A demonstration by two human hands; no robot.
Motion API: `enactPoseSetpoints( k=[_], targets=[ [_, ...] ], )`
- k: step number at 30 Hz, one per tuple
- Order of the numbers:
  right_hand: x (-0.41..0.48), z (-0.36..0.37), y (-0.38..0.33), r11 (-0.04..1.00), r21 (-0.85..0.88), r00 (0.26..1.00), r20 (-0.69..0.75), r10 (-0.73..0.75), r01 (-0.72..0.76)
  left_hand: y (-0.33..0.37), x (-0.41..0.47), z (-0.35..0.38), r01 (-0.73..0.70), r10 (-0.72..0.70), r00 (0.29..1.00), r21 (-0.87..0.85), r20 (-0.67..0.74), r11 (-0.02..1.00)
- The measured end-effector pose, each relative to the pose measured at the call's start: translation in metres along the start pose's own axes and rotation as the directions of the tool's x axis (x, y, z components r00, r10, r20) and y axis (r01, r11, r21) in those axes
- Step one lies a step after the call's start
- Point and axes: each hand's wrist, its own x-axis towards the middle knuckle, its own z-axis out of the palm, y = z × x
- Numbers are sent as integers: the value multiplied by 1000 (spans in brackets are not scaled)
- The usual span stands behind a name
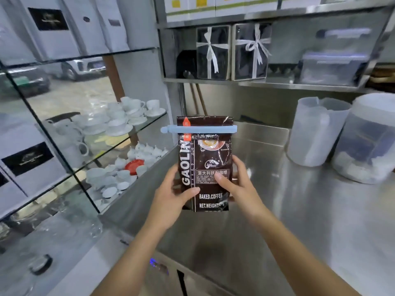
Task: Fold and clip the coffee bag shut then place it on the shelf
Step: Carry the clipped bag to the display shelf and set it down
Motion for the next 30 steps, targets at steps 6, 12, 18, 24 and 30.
enactPoseSetpoints(
  k=[6, 12, 18, 24, 30],
  targets=[
    [-3, 91, -31, 998, -21, 981, 188, -50, 55, 25, -39, -87, -36, 26, 987, -61, -159, 997],
    [-34, 227, -41, 997, 13, 921, 381, -75, 76, 42, -120, -211, -33, 32, 938, 2, -346, 999],
    [-83, 379, -55, 994, 57, 822, 560, -105, 88, 63, -221, -336, 27, 35, 817, 98, -575, 995],
    [-145, 518, -75, 988, 142, 649, 747, -142, 53, 89, -322, -440, 72, 91, 637, 176, -765, 982],
    [-200, 634, -101, 974, 227, 445, 871, -207, 9, 119, -402, -517, 151, 149, 436, 235, -887, 960]
  ],
)
